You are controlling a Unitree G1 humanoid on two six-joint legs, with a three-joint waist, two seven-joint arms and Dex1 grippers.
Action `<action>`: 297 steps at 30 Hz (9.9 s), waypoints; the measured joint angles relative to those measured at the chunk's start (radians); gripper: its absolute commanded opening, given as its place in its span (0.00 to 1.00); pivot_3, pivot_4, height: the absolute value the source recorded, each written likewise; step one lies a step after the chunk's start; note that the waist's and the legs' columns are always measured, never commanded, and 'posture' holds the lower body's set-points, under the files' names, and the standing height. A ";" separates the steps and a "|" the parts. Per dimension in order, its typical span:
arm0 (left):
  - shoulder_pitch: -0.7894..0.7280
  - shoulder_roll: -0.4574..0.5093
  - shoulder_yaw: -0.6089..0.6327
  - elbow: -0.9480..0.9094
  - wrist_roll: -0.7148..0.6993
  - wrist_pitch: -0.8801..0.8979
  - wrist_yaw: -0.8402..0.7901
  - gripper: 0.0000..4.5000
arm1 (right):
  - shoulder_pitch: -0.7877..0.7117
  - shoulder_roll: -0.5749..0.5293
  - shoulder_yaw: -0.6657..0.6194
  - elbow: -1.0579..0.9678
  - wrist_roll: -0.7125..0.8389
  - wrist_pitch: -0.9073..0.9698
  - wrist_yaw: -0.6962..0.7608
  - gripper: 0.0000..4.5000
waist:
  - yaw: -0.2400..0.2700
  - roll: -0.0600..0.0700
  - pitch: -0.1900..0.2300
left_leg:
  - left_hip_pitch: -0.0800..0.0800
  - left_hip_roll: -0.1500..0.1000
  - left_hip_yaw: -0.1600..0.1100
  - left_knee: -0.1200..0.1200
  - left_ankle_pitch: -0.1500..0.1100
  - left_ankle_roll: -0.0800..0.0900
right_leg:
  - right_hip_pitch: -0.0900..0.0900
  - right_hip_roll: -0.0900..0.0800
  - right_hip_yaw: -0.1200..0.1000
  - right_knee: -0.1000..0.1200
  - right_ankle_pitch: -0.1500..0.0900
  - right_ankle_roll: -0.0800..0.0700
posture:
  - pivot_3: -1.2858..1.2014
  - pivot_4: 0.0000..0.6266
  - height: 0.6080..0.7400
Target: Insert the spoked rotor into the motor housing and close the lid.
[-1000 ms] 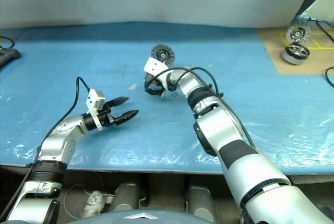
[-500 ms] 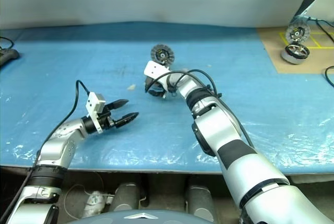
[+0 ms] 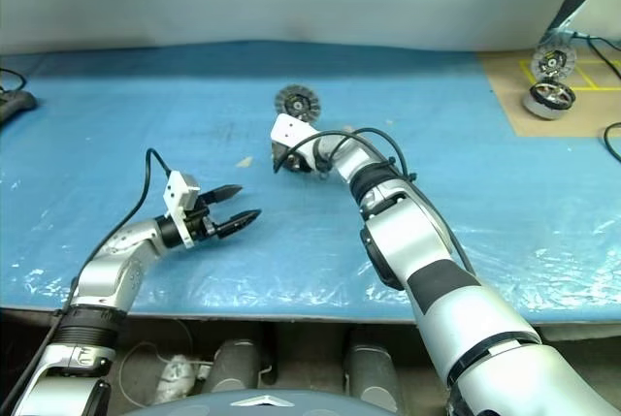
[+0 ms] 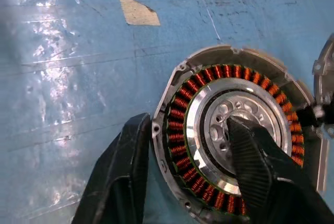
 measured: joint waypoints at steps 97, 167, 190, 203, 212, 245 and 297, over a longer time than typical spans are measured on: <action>-0.018 0.025 -0.044 -0.029 0.000 0.050 -0.067 1.00 | 0.610 -0.191 -0.137 -0.794 0.289 0.313 -0.081 0.13 | 0.012 -0.001 0.001 | 0.016 -0.003 0.000 -0.007 0.000 -0.001 | 0.016 0.000 0.002 -0.009 0.000 0.000 | 0.52 0.24 1.00; 0.104 0.047 -0.007 -0.262 0.007 0.074 0.147 1.00 | 0.622 -0.162 0.038 -1.020 0.377 0.403 0.146 0.13 | 0.003 -0.001 0.002 | 0.018 -0.004 0.000 -0.011 0.001 -0.001 | 0.017 0.000 0.002 -0.011 0.000 0.001 | 0.52 0.24 1.00; 0.117 0.020 -0.021 -0.214 0.026 0.004 0.116 1.00 | 0.615 -0.172 0.038 -1.005 0.363 0.383 0.151 0.13 | 0.003 -0.001 0.002 | 0.018 -0.004 0.000 -0.011 0.001 -0.001 | 0.017 0.000 0.002 -0.011 0.000 0.001 | 0.52 0.24 1.00; 0.116 0.020 -0.040 -0.187 0.029 -0.015 0.107 1.00 | 0.612 -0.172 0.040 -0.971 0.353 0.330 0.152 0.59 | 0.003 -0.001 0.002 | 0.019 -0.004 0.000 -0.011 0.001 -0.001 | 0.018 0.000 0.002 -0.011 0.000 0.001 | 0.52 0.24 1.00; 0.116 0.020 -0.041 -0.185 0.030 -0.018 0.107 1.00 | 0.614 -0.146 -0.010 -0.986 0.410 0.415 0.154 0.74 | 0.004 -0.001 0.002 | 0.019 -0.004 0.000 -0.011 0.001 -0.001 | 0.018 0.000 0.002 -0.011 0.000 0.001 | 0.52 0.24 1.00; 0.117 0.004 -0.051 -0.191 0.027 0.002 0.129 1.00 | 0.605 -0.180 0.132 -0.956 0.193 0.183 0.097 0.01 | 0.002 -0.001 0.001 | 0.027 -0.004 0.000 -0.012 0.000 -0.002 | 0.025 0.000 0.003 -0.012 -0.001 0.001 | 0.52 0.24 1.00; 0.106 -0.004 -0.062 -0.146 0.039 -0.026 0.092 1.00 | 0.618 -0.297 -0.182 -1.275 0.573 0.632 0.134 0.09 | 0.017 -0.002 0.001 | 0.017 -0.005 0.000 -0.017 0.001 -0.002 | 0.017 0.000 0.002 -0.016 0.000 0.001 | 0.52 0.24 1.00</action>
